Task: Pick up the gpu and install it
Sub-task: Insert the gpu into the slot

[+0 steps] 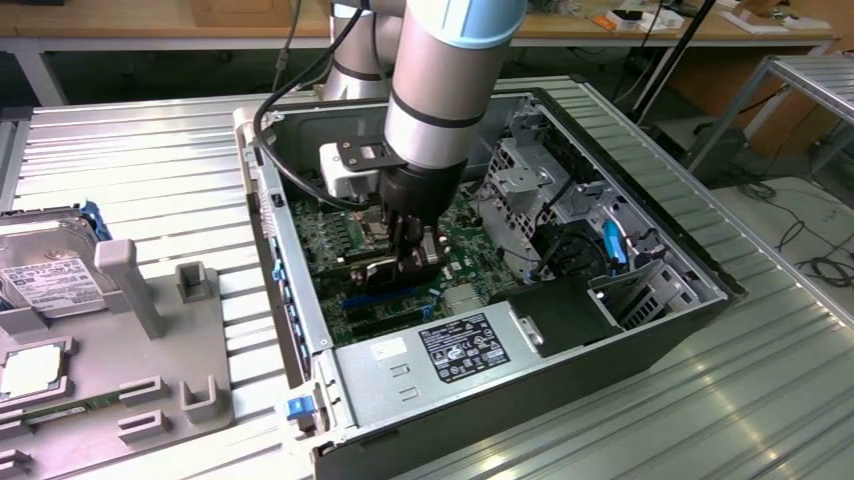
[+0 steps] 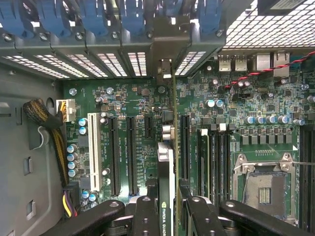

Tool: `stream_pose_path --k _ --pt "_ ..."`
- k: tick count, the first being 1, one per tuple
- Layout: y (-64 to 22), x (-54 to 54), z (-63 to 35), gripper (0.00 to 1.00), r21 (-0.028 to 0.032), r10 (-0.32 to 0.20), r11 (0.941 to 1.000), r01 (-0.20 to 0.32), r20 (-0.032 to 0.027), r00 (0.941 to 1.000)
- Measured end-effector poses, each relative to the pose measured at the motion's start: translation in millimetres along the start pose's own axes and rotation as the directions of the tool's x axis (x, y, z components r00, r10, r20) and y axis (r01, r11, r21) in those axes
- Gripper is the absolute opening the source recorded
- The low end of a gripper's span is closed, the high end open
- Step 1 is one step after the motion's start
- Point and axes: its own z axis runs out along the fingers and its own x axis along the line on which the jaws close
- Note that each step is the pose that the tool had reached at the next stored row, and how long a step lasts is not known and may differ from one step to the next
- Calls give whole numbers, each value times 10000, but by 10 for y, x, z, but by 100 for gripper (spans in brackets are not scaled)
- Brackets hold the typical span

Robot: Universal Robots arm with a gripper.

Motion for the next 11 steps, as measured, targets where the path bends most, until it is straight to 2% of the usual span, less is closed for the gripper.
stream_pose_path --k 11 --pt "9 1 25 27 1 0 10000 0 1 10000"
